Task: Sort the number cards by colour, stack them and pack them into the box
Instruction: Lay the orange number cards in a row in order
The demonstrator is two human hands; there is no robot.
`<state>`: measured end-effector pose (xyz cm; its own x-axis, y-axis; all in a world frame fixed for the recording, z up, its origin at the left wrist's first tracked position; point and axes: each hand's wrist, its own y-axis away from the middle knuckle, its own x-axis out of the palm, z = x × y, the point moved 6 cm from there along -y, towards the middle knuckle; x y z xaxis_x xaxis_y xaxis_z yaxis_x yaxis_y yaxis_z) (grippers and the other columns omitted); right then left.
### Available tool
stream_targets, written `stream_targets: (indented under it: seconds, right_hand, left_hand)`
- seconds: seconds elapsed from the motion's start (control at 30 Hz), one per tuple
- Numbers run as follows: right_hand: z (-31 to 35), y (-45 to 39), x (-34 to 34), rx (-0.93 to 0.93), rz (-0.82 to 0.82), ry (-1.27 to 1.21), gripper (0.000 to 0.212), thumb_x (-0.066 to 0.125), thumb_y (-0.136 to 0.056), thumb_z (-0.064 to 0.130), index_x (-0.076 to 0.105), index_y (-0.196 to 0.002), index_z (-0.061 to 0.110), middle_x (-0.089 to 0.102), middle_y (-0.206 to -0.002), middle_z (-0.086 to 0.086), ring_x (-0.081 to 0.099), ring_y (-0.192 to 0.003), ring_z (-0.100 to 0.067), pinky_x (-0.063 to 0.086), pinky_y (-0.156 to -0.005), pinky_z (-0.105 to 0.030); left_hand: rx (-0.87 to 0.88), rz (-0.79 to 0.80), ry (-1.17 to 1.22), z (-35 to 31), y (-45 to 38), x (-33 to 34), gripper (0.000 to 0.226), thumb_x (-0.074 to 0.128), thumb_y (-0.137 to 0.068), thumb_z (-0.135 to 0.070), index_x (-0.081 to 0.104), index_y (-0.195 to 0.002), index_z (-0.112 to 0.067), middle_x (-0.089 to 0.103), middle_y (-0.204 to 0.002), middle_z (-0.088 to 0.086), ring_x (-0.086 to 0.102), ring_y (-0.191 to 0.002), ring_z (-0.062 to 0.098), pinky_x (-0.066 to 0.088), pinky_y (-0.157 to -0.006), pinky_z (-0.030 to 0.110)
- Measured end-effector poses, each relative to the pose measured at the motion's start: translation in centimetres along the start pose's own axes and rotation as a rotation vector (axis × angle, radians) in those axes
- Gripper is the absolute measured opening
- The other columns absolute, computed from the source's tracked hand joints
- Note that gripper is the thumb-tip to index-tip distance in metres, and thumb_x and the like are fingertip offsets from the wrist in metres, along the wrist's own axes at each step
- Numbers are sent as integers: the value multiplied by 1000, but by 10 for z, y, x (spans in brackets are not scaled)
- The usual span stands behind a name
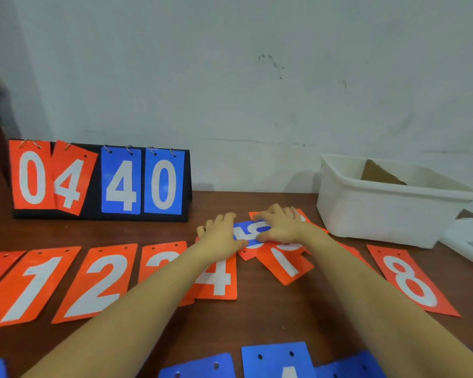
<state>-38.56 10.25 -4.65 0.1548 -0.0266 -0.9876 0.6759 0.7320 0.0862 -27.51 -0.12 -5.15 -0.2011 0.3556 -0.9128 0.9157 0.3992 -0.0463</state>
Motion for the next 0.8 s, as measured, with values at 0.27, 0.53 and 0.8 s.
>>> stream_targets:
  seconds: [0.27,0.53,0.8]
  right_hand:
    - [7,-6,-1,-29,-17,-44,59,57,-84,39,37,-139,27,35,-140,-4,30,-133,-28,2,-116,-48]
    - [9,32,-51,-52,-422,-743,8,61,-87,25,57,-82,21,67,-90,-4,64,-88,-22,46,-86,-35]
    - [21,31,-32,-54,-215,-773,32,45,-96,21,59,-121,6,62,-124,-8,60,-102,-15,47,-91,-26]
  left_hand:
    - [43,-4,57,3,-12,-6,70,65,-80,-35,30,-139,-24,38,-139,4,39,-126,26,28,-104,39]
    - [-9,-368,963,9,5,-44,54,69,-81,-14,42,-127,-10,57,-105,3,59,-93,15,49,-70,19]
    - [-73,-509,883,29,22,-66,6,50,-90,-8,55,-92,-12,63,-87,11,63,-84,29,54,-67,37]
